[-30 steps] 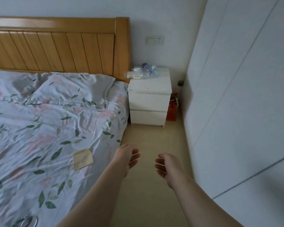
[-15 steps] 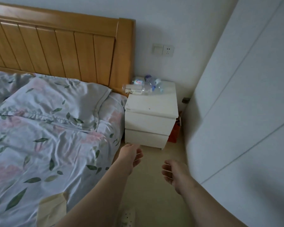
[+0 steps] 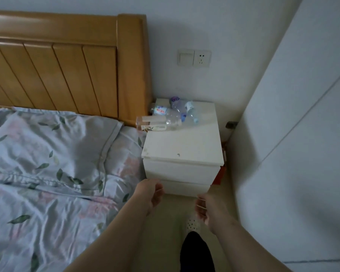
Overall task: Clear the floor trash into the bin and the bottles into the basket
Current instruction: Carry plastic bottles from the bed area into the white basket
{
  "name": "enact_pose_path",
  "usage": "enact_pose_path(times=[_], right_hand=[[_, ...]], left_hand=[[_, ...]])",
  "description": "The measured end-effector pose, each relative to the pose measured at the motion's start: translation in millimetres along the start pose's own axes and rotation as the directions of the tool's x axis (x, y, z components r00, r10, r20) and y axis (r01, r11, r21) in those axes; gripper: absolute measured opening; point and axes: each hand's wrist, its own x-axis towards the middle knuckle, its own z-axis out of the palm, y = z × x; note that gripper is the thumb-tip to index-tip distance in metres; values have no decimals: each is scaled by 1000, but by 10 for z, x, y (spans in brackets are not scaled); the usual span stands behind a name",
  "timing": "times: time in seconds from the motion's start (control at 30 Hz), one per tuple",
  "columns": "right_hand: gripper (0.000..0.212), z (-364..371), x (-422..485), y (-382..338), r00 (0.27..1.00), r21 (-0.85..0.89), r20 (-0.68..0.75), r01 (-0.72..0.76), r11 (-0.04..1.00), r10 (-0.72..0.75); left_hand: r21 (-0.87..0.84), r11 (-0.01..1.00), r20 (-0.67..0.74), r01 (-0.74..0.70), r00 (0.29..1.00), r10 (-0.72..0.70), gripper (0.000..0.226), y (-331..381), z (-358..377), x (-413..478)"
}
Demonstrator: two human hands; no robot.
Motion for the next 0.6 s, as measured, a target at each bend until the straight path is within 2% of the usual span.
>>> enact_pose_path(times=[0.1, 0.23, 0.37, 0.5, 0.6], right_hand=[[26, 144, 405, -563, 1000, -29, 9, -23, 999, 23], [13, 284, 908, -1288, 999, -65, 25, -27, 998, 29], [14, 400, 1282, -1858, 999, -167, 21, -41, 985, 46], [11, 498, 1591, -2181, 994, -204, 9, -109, 973, 113], [10, 579, 1833, -2370, 989, -211, -12, -144, 967, 144]], left_hand=[[-16, 1000, -22, 3, 1000, -4, 13, 388, 378, 367], [-37, 998, -15, 47, 999, -48, 12, 913, 932, 757], [-78, 994, -36, 80, 996, -83, 13, 1290, 1305, 1074], [-143, 976, -63, 165, 982, -176, 10, 1488, 1535, 1380], [-249, 938, -32, 241, 966, -256, 8, 1644, 1689, 1636]])
